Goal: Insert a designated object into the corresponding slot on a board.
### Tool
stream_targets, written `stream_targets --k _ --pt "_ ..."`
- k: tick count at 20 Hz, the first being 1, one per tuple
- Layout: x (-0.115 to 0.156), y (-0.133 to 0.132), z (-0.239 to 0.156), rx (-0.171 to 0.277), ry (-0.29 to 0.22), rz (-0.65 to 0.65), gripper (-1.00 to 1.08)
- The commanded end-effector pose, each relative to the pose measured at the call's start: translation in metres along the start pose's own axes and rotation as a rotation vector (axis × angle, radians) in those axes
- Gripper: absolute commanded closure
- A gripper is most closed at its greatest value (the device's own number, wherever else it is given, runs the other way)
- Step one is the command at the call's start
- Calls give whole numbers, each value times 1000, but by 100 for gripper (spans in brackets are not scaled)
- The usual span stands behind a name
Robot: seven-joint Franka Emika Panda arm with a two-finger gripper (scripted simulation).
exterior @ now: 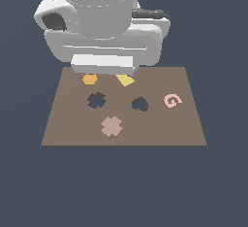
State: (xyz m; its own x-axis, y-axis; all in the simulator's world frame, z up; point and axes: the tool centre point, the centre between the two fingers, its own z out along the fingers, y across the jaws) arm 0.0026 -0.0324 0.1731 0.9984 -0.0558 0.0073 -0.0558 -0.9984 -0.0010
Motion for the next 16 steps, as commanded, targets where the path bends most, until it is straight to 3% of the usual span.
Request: stream_targets --k 1,16 --pt "0 0 0 0 0 0 -92" --pt "22 -7 31 -2 -1 152 -92"
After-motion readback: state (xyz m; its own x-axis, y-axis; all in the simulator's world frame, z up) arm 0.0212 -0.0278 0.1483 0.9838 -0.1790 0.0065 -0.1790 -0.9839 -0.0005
